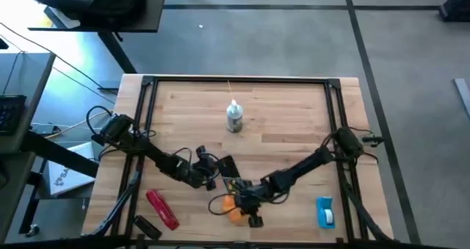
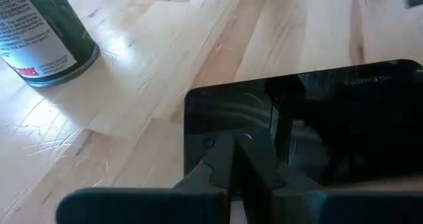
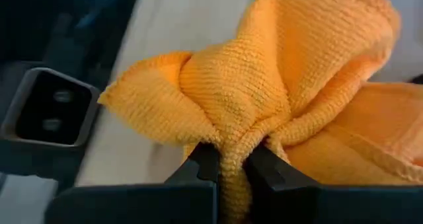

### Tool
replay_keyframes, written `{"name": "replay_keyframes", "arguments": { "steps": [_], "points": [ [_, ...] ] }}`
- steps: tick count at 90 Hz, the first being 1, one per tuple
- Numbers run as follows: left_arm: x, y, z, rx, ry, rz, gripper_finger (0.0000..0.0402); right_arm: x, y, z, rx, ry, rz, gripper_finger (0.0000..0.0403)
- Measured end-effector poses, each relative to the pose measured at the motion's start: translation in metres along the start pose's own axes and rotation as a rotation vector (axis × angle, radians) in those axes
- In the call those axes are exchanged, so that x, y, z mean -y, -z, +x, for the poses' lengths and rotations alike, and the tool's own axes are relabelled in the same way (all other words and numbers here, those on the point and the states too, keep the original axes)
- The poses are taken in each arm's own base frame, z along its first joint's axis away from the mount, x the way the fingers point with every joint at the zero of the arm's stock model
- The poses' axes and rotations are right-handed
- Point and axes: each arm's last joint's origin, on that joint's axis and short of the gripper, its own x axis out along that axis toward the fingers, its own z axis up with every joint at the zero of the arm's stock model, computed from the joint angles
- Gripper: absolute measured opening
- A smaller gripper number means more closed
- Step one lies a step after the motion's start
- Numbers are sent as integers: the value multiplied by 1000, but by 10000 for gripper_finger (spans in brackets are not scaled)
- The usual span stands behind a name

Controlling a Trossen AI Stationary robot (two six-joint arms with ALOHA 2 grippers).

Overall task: Apply microfiber cloth
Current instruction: Wipe the front and back of the black cellphone using the orange microfiber cloth

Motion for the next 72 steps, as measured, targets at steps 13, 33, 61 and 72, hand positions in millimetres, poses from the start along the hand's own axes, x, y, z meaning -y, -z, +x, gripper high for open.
{"name": "replay_keyframes", "arguments": {
  "steps": [13,33,61,72],
  "points": [
    [0,0,0,0,3,2,0,15,-17,-14,102,180,-85,3],
    [2,0,-1,4,10,0,0,72,-18,-18,148,255,-131,3],
    [2,-1,-1,11,10,-10,0,117,-8,-16,289,238,-123,3],
    [1,-1,-1,12,7,-10,0,119,-9,-3,287,212,-147,3]
  ]
}}
